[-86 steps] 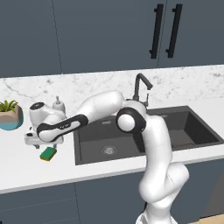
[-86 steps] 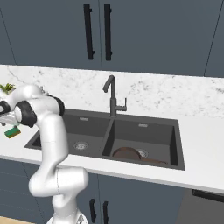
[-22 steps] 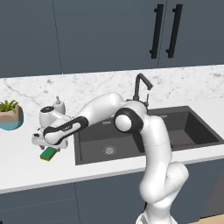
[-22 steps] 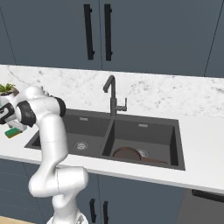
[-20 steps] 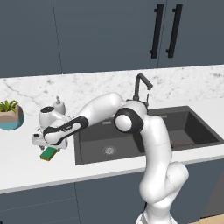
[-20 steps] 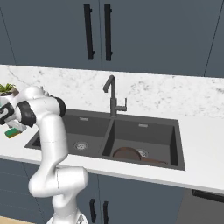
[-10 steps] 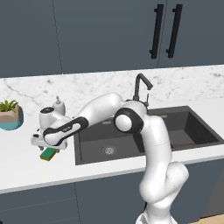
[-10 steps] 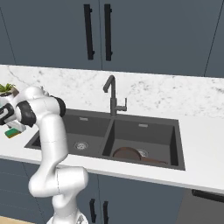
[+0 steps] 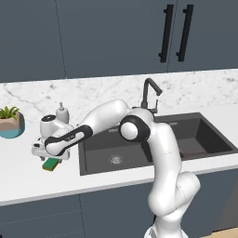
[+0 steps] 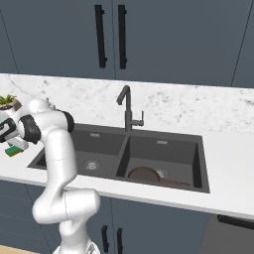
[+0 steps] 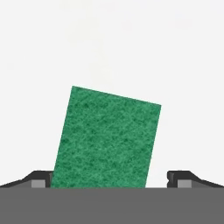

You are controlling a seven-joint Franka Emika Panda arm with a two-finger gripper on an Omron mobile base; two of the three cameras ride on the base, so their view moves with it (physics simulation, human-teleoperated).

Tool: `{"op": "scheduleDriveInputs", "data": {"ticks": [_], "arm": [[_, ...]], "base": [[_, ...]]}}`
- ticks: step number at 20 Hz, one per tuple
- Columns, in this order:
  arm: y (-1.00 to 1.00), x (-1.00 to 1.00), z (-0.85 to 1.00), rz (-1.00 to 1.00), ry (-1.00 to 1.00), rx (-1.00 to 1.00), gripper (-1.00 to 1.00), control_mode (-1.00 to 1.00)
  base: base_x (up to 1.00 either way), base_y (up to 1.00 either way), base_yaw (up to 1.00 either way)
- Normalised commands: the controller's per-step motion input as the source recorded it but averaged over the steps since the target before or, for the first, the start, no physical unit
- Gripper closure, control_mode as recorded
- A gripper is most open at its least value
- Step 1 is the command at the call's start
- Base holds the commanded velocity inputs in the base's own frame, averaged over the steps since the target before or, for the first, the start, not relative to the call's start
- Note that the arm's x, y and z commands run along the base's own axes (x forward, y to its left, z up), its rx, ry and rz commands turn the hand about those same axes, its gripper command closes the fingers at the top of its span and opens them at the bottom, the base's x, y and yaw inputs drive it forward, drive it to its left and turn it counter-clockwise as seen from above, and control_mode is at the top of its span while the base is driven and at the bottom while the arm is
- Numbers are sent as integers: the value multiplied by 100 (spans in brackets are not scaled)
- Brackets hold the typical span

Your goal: Pick the pan and sponge and place them into the sink. Then turn on the water.

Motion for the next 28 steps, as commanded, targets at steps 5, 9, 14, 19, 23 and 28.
{"op": "scheduleDriveInputs", "data": {"ticks": [5, 9, 14, 19, 23, 28], "arm": [[2, -9, -27, 0, 0, 0, -100, -100], [6, -16, -32, 0, 0, -2, -100, -100], [12, -28, -45, 0, -1, -2, -100, -100], [4, -13, -13, 0, 1, 0, 100, -100], [0, -1, 0, 0, 1, 0, 100, -100], [-11, -8, -1, 0, -3, 2, 100, -100]], "base": [[0, 0, 0], [0, 0, 0], [0, 0, 0], [0, 0, 0], [0, 0, 0], [0, 0, 0]]}}
